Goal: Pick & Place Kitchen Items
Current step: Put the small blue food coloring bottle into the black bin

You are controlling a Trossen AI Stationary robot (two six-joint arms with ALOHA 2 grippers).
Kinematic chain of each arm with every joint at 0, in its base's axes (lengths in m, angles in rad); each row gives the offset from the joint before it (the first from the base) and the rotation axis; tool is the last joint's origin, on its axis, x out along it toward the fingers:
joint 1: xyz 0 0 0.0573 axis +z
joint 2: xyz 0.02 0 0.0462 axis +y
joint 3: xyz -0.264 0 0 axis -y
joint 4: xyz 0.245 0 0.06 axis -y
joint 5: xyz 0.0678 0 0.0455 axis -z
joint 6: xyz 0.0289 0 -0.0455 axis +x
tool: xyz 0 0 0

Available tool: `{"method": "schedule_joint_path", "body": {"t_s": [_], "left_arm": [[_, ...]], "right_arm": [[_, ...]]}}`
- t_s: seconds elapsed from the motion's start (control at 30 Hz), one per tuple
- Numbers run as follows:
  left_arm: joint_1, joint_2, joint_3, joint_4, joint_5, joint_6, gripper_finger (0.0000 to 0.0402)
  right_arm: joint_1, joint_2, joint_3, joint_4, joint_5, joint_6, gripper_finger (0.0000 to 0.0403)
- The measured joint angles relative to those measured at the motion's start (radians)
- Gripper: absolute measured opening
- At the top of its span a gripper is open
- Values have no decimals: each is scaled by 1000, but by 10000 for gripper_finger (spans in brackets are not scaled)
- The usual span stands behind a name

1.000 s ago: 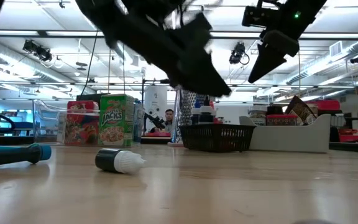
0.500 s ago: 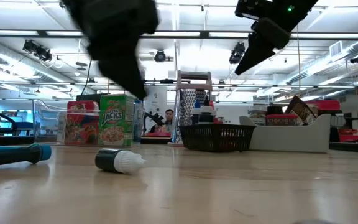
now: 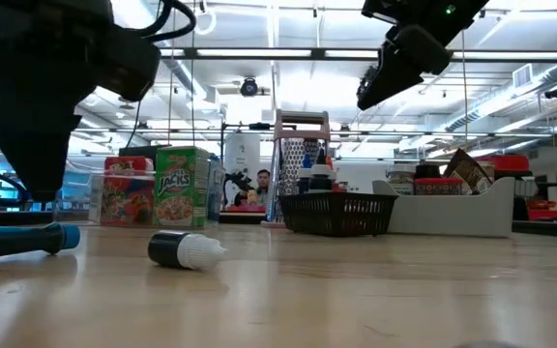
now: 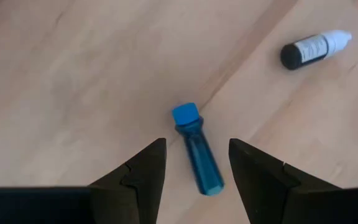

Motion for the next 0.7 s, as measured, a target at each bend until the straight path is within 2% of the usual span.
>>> {"method": "schedule_joint_path", "body": {"t_s": [0.2, 0.3, 0.4, 0.57, 0.7], "left_arm": [[-23, 2, -1, 5, -5, -79, 186], [-34, 40, -1, 7, -1, -101, 186], [-39, 94, -1, 15, 43, -99, 186], [-37, 139, 5, 9, 53, -93, 183], [-33, 141, 4, 3, 43, -56, 161]], "right_arm": [[0, 0, 0, 27, 0, -98, 149], [0, 0, 0, 48, 0, -130, 149], [0, 0, 0, 70, -1, -160, 149], [-2, 0, 0, 97, -19, -198, 149], [-8, 0, 0, 114, -76, -233, 149]]}}
